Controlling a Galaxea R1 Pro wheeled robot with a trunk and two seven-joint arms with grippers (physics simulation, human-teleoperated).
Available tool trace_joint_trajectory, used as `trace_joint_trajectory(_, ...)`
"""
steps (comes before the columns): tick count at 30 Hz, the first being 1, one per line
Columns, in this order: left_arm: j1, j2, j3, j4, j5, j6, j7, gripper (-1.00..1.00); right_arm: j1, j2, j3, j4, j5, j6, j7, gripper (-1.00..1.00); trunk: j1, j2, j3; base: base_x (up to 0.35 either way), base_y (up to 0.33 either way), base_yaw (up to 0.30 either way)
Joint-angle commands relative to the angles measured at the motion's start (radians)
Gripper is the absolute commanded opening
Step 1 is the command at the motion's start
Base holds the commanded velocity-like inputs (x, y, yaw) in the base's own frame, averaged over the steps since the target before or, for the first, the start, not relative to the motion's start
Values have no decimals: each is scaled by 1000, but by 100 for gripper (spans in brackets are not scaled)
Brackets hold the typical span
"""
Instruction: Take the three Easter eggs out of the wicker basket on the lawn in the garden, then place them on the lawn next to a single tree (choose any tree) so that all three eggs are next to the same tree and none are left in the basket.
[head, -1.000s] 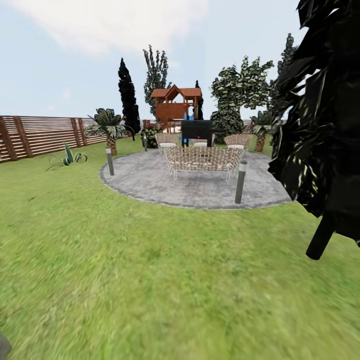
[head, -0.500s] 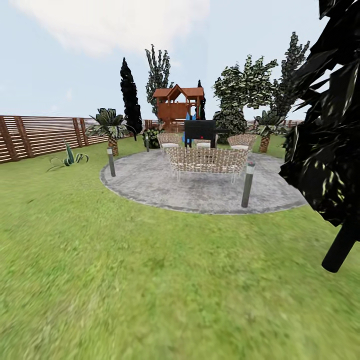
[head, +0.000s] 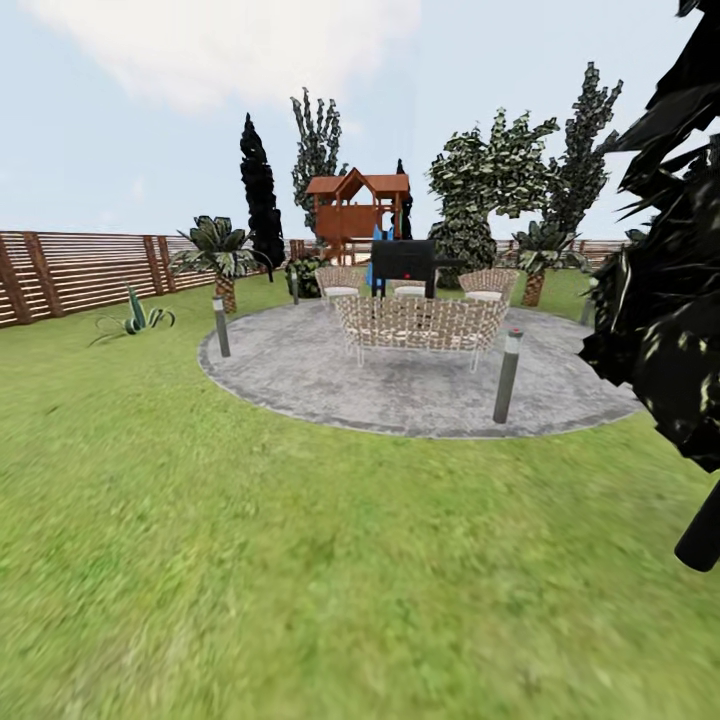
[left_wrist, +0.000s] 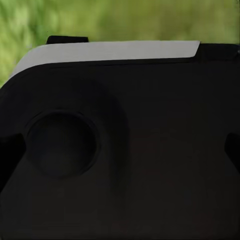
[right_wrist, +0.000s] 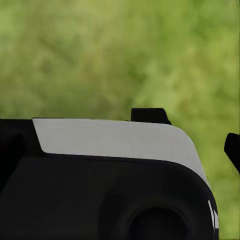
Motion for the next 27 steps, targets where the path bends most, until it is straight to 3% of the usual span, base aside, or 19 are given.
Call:
trace_joint_trajectory(1, 0, 0, 0, -1, 4, -1, -3, 100, -1, 0, -1, 1, 0, -4, 0, 100, 1, 0, -1, 333, 104, 0)
trace_joint_trajectory(27, 0, 0, 2, -1, 4, -1, -4, 100, -1, -1, -1, 1, 0, -4, 0, 100, 1, 0, 0, 333, 104, -9)
